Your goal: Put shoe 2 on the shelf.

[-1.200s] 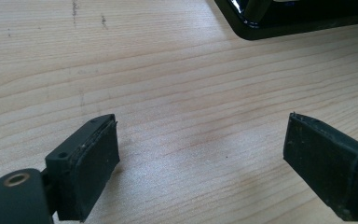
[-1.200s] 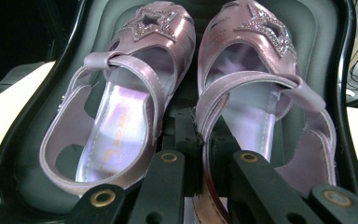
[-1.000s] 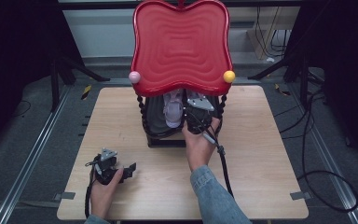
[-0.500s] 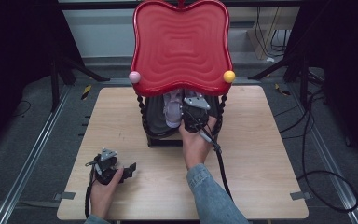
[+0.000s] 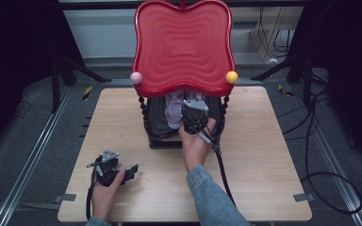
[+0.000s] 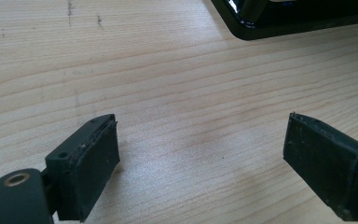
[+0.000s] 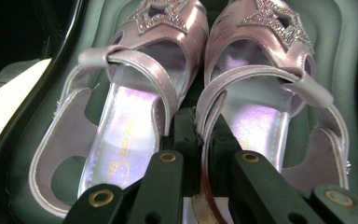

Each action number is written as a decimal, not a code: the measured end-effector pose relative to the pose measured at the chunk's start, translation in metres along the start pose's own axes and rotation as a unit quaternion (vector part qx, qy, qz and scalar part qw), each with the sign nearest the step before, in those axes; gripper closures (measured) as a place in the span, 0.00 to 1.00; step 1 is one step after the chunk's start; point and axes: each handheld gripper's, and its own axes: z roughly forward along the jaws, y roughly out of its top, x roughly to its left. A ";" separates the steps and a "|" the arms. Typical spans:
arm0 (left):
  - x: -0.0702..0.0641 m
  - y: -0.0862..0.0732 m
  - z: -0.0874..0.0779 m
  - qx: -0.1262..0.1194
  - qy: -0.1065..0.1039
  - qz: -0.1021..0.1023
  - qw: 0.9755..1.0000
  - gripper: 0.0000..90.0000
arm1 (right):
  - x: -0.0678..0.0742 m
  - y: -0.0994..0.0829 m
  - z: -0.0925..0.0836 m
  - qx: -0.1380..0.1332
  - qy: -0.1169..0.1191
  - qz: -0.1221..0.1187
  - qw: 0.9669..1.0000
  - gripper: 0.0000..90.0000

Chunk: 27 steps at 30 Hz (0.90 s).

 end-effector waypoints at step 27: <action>-0.006 0.001 0.002 0.001 -0.003 0.005 1.000 0.11 | -0.002 0.000 -0.017 0.007 0.016 -0.018 1.000 0.85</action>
